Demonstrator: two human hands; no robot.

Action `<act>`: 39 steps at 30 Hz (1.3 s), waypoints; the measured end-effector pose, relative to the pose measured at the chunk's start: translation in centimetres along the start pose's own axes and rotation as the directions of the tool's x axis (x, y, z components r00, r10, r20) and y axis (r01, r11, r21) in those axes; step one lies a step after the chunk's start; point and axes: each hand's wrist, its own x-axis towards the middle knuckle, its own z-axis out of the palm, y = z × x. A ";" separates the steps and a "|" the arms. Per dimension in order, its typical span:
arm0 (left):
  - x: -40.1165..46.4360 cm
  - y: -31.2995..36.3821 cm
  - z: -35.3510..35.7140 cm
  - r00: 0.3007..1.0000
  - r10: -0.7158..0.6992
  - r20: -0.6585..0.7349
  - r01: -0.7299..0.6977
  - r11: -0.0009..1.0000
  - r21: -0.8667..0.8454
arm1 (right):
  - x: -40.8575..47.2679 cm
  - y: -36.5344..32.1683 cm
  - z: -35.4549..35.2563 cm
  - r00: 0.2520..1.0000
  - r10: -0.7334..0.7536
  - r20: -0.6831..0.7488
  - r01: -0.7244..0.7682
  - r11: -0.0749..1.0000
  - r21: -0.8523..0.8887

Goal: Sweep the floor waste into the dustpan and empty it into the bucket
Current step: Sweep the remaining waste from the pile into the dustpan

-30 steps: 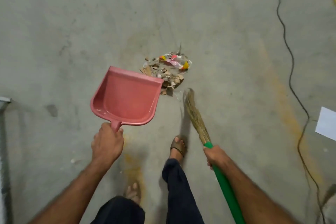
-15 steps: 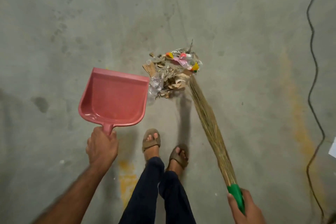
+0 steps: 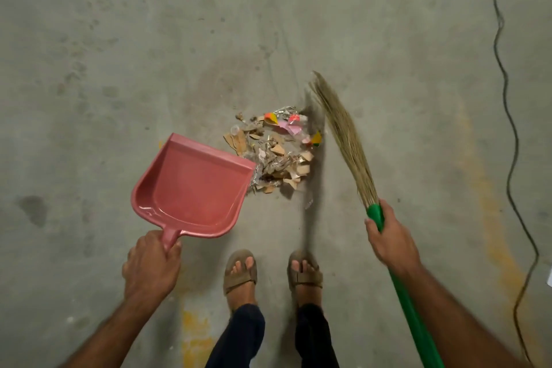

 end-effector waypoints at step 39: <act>-1.3 -9.3 5.5 0.938 -0.329 0.113 0.343 0.927 -0.150 | -10.4 -5.4 -2.0 0.980 -0.139 0.145 0.169 0.960 -0.222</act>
